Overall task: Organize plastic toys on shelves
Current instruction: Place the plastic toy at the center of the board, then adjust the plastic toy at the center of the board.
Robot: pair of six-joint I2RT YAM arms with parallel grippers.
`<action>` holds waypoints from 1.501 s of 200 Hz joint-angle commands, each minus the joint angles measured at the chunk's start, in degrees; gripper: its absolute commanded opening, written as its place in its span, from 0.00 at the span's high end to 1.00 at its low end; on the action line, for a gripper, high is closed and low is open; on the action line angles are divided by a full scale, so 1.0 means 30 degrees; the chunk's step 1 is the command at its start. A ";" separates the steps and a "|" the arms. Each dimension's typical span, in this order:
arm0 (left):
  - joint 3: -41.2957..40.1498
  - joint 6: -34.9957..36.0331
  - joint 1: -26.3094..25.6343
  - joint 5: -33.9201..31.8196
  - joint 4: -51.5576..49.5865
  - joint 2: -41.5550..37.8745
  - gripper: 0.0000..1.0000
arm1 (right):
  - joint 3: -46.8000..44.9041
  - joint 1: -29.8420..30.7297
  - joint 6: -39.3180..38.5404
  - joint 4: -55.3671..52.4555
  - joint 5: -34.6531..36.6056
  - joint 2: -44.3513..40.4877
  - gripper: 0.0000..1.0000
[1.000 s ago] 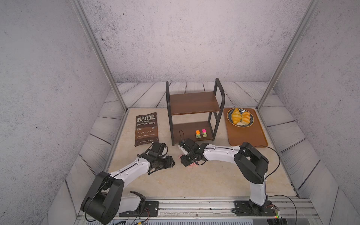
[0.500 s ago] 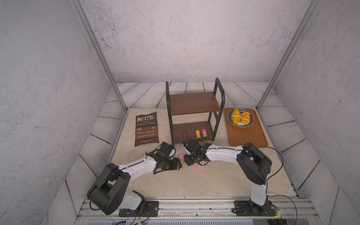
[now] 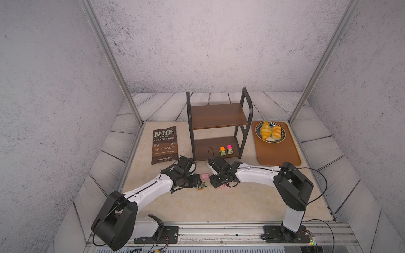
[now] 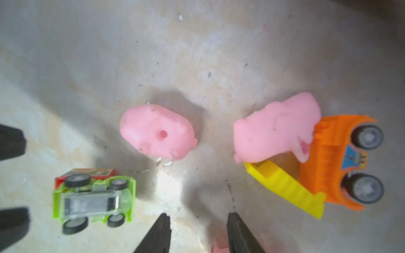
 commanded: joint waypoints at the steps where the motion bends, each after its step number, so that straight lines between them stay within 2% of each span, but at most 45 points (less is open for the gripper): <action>1: 0.0282 0.0051 0.0130 -0.0417 -0.0305 0.0477 0.51 | -0.0347 -0.0074 -0.0449 0.0173 -0.1118 -0.1209 0.54; 29: 0.0230 0.0134 0.0130 -0.0461 0.0055 0.0951 0.53 | -0.0234 -0.0041 -0.0782 0.0185 -0.2316 -0.1153 0.54; 62: -0.0103 0.0488 0.0116 0.1246 0.1146 0.1245 0.54 | -0.0504 0.0000 -0.0918 0.0684 -0.3523 -0.0981 0.54; 103: -0.0739 0.0475 0.0101 0.3214 0.2342 0.1307 0.57 | -0.0468 0.0028 -0.0442 0.0958 -0.3238 -0.0380 0.55; 114: -0.0864 0.0473 0.0076 0.3832 0.2699 0.1351 0.63 | -0.0454 0.0028 -0.0311 0.0929 -0.2859 -0.0303 0.56; 166: -0.1060 0.0219 0.0006 0.5427 0.3373 0.1784 0.73 | -0.0146 0.0013 -0.0148 0.0329 -0.1645 0.0072 0.56; 187: -0.1042 0.0078 0.0013 0.5245 0.3285 0.1596 0.72 | -0.0118 0.0019 -0.0148 0.0155 -0.1390 -0.0007 0.56; 225: -0.0374 0.0106 0.0042 0.2565 0.1741 0.1005 0.66 | -0.0351 0.0043 -0.0203 0.0052 -0.1320 -0.0930 0.55; 285: 0.0258 0.0627 0.0042 0.2980 0.1943 0.3112 0.71 | -0.0527 0.0042 -0.0297 -0.0458 -0.1161 -0.1904 0.53; 300: 0.0106 0.0572 0.0020 0.2438 0.1731 0.3160 0.74 | -0.0585 0.0031 -0.0288 -0.0594 -0.0975 -0.2194 0.52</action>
